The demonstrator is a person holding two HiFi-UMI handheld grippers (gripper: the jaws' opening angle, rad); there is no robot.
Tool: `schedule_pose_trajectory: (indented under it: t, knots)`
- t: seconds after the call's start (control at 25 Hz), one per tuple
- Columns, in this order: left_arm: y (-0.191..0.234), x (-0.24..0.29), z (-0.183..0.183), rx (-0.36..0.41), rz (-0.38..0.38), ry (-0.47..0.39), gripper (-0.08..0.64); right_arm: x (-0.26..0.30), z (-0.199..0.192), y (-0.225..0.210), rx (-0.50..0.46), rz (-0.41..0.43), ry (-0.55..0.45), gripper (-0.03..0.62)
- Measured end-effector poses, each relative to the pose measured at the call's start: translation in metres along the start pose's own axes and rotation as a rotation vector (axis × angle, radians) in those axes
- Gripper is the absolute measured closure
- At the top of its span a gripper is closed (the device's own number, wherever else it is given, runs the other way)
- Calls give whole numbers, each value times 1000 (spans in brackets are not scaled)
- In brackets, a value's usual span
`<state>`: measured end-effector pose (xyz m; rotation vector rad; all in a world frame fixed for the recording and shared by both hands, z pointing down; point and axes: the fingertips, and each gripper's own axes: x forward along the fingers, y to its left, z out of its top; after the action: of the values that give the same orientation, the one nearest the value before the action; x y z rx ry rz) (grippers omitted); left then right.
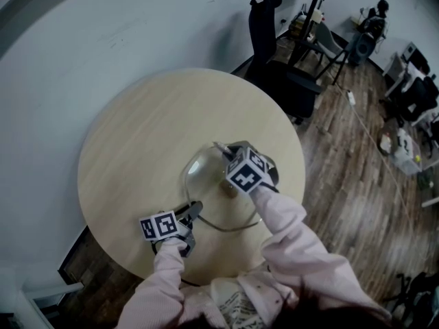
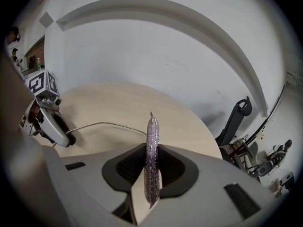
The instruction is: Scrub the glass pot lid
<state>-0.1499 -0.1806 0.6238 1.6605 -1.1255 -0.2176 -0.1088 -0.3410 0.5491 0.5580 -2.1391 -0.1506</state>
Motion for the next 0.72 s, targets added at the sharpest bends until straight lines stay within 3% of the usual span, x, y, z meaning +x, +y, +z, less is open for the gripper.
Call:
schedule_pose_trajectory:
  t: [0.72]
  knots:
    - [2,1,2,-1,17,0,442,8,21,33,-35,60,18,520]
